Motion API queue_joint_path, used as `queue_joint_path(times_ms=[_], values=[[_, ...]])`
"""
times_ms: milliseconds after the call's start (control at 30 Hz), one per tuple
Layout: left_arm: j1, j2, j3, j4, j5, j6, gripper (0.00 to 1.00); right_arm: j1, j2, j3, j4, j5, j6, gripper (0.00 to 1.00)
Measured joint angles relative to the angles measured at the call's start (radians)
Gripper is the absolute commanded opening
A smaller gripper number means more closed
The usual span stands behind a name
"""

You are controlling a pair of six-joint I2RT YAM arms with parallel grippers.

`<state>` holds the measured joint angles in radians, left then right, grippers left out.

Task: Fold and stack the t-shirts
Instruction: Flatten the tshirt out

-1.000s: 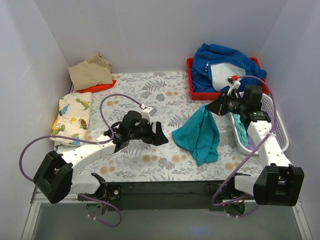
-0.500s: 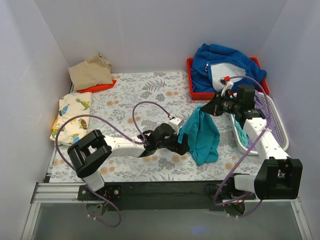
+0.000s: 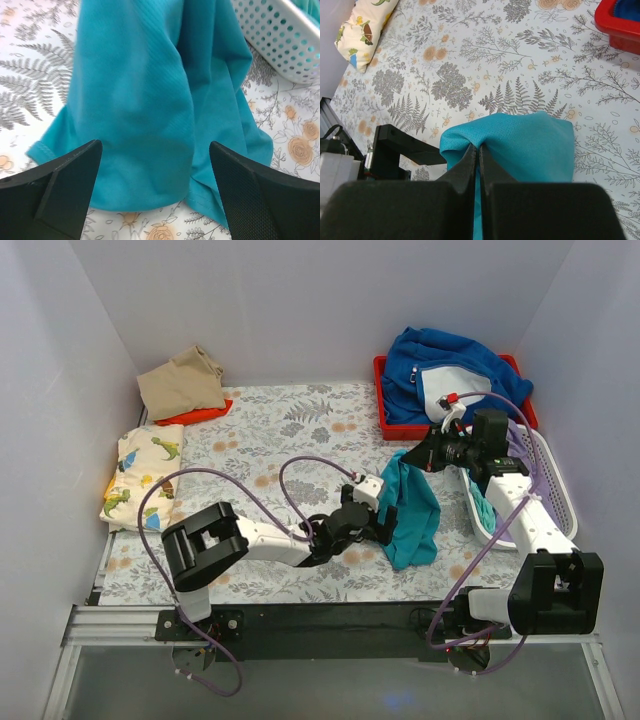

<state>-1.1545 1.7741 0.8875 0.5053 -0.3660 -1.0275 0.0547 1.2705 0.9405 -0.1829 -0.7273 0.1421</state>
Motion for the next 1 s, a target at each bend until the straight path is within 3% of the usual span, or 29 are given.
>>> queue_joint_path(times_ms=[100,167,200,233,267,300,433,567,600,633,700,733,1000], values=[[-0.029,0.06,0.031,0.004,-0.034,-0.001,0.86,0.0,0.012,0.0,0.0,0.003,-0.005,0.01],[-0.043,0.1,0.064,-0.006,-0.05,-0.009,0.71,0.0,0.018,0.0,0.0,0.008,-0.009,0.01],[-0.048,0.117,0.084,-0.013,-0.06,-0.012,0.59,0.0,0.019,0.0,0.0,0.014,-0.011,0.01],[-0.053,0.127,0.096,-0.021,-0.069,-0.015,0.23,0.0,0.019,0.0,0.0,0.018,-0.013,0.01],[-0.057,0.129,0.1,-0.03,-0.08,-0.019,0.07,0.0,0.019,0.0,0.0,0.022,-0.015,0.01],[-0.059,0.126,0.101,-0.038,-0.099,-0.014,0.0,0.0,0.018,0.0,0.0,0.027,-0.016,0.01],[-0.059,0.069,0.064,-0.055,-0.171,0.021,0.0,0.001,0.007,-0.003,-0.003,0.055,-0.02,0.01],[-0.057,-0.083,0.005,-0.097,-0.242,0.071,0.0,0.003,-0.029,-0.006,-0.014,0.084,-0.026,0.02],[-0.055,-0.132,-0.003,-0.117,-0.257,0.08,0.0,0.003,-0.039,-0.006,-0.021,0.091,-0.027,0.11],[-0.052,-0.182,-0.008,-0.135,-0.27,0.086,0.0,0.003,-0.047,-0.006,-0.027,0.095,-0.027,0.3],[-0.049,-0.277,-0.013,-0.191,-0.288,0.093,0.0,0.003,-0.061,-0.008,-0.041,0.104,-0.034,0.41],[-0.046,-0.332,-0.013,-0.221,-0.296,0.097,0.0,0.003,-0.071,-0.012,-0.05,0.113,-0.036,0.56],[-0.004,-0.633,-0.003,-0.509,-0.389,0.104,0.0,0.044,-0.188,-0.07,-0.138,0.247,-0.041,0.62]])
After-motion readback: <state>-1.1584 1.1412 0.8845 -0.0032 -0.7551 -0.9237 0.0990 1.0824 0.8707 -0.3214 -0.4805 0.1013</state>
